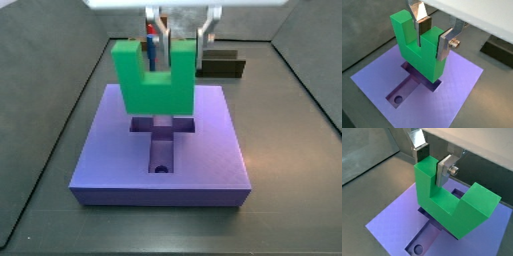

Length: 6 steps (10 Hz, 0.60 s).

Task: Pick up the green object. Move up. Move to above the board. Insert the green object.
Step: Insert the green object.

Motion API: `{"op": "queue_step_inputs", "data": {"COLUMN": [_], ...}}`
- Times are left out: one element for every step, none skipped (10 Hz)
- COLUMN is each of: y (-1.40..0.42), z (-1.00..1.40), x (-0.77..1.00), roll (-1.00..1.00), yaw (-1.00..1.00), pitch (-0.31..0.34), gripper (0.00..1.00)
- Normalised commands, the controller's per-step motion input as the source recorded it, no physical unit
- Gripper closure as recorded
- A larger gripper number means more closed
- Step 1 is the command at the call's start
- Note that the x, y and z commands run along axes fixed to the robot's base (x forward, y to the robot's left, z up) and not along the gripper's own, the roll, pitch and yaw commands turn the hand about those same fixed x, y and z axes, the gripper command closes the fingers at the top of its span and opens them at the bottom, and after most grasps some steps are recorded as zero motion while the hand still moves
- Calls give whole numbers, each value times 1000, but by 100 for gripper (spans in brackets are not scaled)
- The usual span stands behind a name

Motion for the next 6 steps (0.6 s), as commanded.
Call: {"op": "queue_step_inputs", "data": {"y": [-317,-311,-240,0,23,143], "z": [-114,-31,0,0,-34,-309], "x": [431,440,329,303,280,26], "roll": [249,437,500,491,316,74], "yaw": [357,214,200,154,0,0], "pitch": [80,86,116,143,171,9], "gripper": [100,100,100,100,100,100]}}
